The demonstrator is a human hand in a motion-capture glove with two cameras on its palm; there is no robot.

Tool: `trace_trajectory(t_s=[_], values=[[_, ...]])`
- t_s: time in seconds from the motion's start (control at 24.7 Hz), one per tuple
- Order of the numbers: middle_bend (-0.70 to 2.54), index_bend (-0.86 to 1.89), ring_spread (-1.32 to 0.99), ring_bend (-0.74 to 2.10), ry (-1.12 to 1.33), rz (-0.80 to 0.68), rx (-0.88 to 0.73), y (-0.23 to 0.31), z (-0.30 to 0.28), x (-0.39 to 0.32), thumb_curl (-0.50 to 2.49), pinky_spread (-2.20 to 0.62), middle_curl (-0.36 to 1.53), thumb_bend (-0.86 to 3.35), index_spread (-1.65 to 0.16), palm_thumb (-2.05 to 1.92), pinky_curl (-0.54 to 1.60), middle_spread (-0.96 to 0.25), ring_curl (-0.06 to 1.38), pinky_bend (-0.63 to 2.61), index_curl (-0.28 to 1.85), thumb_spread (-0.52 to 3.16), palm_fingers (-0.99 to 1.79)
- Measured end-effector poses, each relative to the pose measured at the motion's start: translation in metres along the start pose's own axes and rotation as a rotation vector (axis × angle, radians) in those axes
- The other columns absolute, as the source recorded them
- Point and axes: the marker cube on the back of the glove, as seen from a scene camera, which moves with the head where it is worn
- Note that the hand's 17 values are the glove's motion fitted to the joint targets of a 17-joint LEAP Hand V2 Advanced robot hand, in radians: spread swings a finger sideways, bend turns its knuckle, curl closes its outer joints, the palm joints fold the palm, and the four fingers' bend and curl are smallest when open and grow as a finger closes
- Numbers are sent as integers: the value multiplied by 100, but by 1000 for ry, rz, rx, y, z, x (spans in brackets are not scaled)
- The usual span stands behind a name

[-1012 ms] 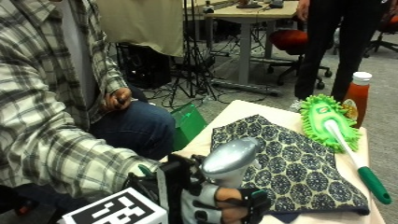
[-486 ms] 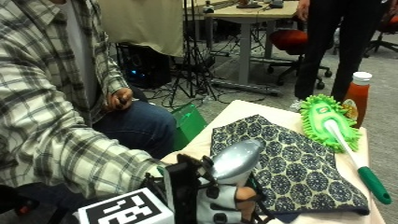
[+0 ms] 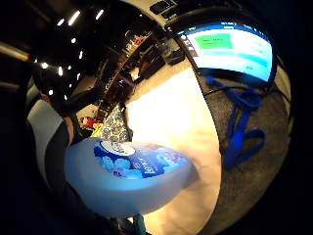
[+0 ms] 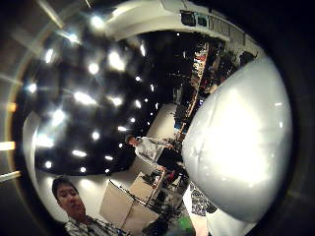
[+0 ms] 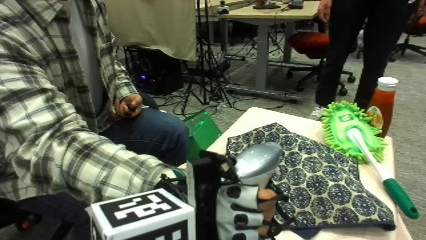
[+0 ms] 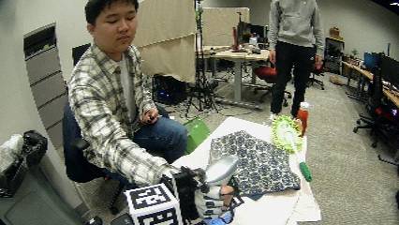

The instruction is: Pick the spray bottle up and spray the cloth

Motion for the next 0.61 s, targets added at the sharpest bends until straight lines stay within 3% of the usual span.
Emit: trace_trajectory(t_s=[0.24, 0.61], values=[[60, 39, -18, 70, 94, -36, -68, 7, 9, -11, 71, -14, 54, -2, -26, 110, 42, -15, 49, 39, 54, 3, 137], [62, 40, -18, 71, 366, -257, -200, -1, 16, -89, 72, -16, 54, -3, -26, 110, 44, -15, 50, 41, 56, -2, 136]])
